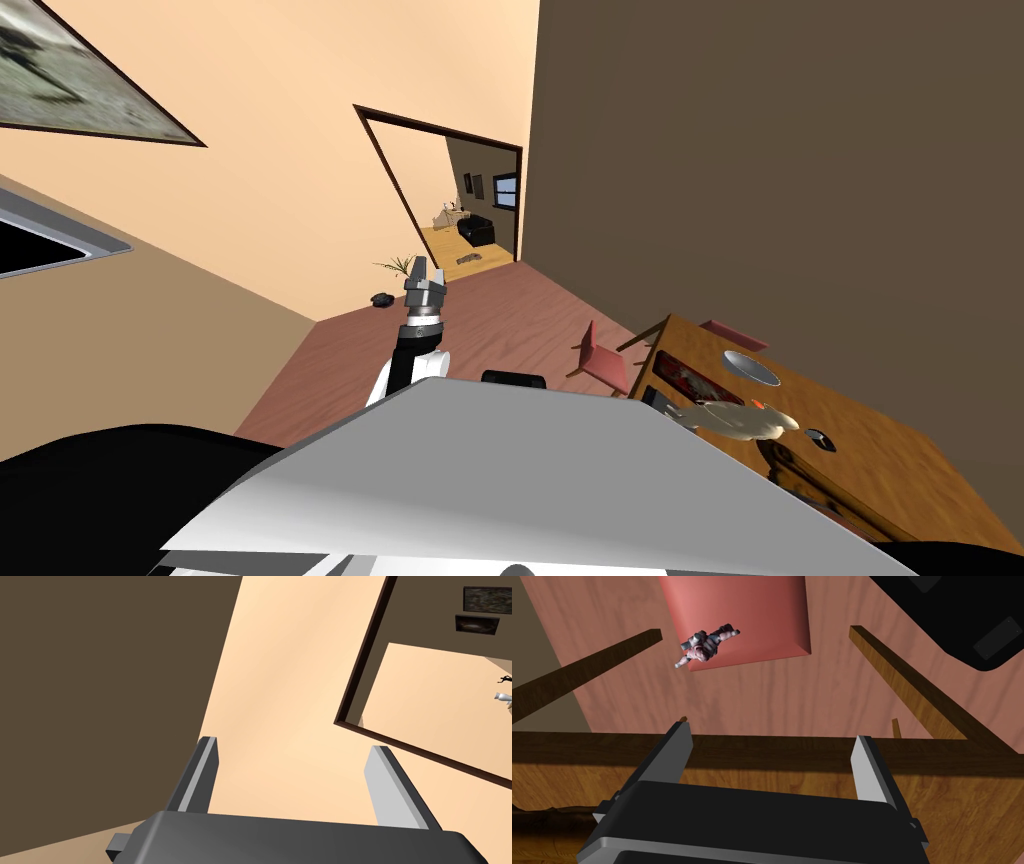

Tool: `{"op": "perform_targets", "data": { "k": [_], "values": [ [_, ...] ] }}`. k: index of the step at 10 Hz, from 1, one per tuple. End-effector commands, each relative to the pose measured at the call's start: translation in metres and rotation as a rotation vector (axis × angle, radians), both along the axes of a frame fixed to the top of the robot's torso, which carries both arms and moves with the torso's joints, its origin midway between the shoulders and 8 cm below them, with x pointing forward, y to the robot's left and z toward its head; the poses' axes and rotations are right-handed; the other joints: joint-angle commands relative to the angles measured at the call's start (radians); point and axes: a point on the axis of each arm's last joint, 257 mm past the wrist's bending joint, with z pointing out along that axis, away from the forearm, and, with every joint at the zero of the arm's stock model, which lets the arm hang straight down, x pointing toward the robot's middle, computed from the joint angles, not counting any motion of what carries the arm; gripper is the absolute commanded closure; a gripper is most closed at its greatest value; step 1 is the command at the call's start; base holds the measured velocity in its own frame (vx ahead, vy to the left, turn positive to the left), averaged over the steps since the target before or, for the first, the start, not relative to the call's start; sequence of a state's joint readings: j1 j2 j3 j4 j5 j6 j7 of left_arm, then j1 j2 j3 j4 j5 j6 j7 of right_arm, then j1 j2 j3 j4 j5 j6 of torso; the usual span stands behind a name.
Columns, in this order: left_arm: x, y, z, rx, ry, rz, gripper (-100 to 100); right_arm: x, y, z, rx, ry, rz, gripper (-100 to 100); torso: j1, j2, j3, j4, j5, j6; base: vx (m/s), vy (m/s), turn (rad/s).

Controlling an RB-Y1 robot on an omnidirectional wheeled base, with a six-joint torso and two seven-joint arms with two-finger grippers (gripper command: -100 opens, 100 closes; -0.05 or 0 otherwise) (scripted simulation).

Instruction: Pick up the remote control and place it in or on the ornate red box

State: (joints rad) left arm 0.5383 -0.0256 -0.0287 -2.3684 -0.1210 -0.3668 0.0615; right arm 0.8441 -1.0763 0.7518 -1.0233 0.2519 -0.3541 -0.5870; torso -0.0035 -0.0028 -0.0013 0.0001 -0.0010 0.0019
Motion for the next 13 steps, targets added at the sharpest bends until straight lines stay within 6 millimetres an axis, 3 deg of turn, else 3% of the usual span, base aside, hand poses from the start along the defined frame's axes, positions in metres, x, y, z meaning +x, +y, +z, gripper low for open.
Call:
{"op": "perform_targets", "data": {
  "k": [1,5,8,13],
  "values": [
    [0.000,0.000,0.000,0.000,0.000,0.000,0,0.000,0.000,0.000,0.000,0.000,0.000,-100,0.000,0.000,0.000,0.000,0.000,0.000,0.000,0.000,0.000],
    [0.000,0.000,0.000,0.000,0.000,0.000,0,0.000,0.000,0.000,0.000,0.000,0.000,-100,-0.001,0.000,0.000,0.000,0.000,0.000,-0.001,0.002,0.005],
    [0.000,0.000,0.000,0.000,0.000,0.000,0,0.016,-0.012,-0.006,-0.022,-0.014,-0.015,-100,-0.002,-0.001,-0.001,0.000,0.000,0.000,0.011,-0.019,0.033],
    [0.000,0.000,0.000,0.000,0.000,0.000,0,0.027,-0.024,-0.010,-0.045,-0.022,-0.027,-100,-0.004,-0.001,0.000,0.000,-0.001,0.000,0.001,-0.076,0.085]
  ]
}}
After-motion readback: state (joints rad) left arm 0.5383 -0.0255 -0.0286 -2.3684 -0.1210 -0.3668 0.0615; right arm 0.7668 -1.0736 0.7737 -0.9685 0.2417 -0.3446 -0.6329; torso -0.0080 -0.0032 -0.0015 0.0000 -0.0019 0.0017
